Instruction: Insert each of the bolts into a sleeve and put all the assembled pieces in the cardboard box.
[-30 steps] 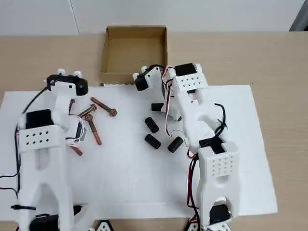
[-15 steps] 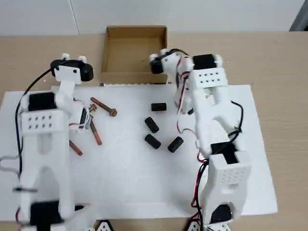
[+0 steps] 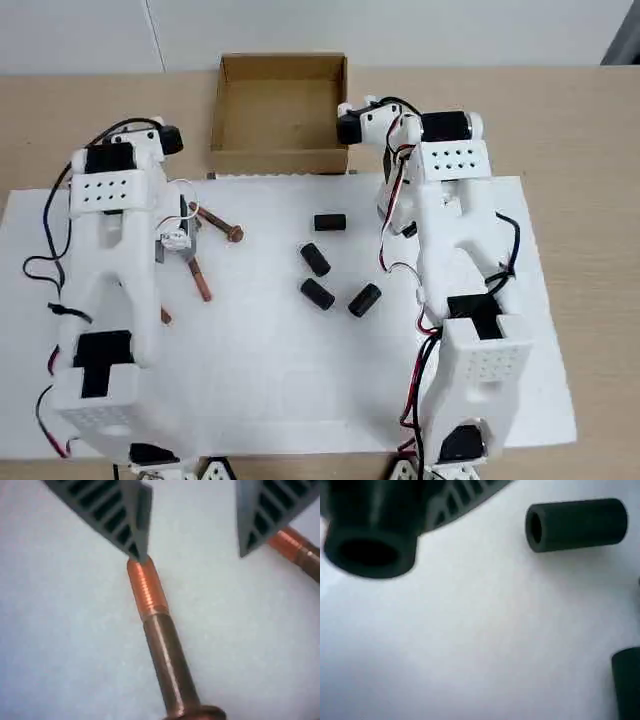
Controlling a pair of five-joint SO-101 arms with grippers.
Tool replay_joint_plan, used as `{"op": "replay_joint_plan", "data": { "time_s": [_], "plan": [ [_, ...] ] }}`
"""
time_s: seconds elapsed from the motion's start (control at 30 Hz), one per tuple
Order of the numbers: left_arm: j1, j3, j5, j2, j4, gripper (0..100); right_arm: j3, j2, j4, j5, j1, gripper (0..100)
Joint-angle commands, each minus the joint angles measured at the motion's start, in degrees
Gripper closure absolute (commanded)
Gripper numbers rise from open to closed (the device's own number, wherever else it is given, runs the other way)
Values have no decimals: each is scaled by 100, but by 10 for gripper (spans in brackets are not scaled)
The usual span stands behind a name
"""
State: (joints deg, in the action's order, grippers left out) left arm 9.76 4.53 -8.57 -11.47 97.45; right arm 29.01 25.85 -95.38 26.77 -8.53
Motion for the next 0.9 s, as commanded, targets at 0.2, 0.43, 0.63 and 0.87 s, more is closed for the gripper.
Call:
{"op": "replay_joint_plan", "data": {
  "time_s": [0.2, 0.43, 0.63, 0.87],
  "plan": [
    [-44, 242, -1530, -501, -53, 888, 246, -391, -48, -44, 57, 988],
    [-88, 268, -2075, -1046, -97, 889, 246, -198, -57, -44, 40, 988],
    [-202, 312, -1969, -1055, -466, 889, 246, -180, -57, -53, 22, 988],
    [-211, 312, -1952, -1046, -765, 889, 246, -180, -66, -53, 22, 988]
  ]
}}
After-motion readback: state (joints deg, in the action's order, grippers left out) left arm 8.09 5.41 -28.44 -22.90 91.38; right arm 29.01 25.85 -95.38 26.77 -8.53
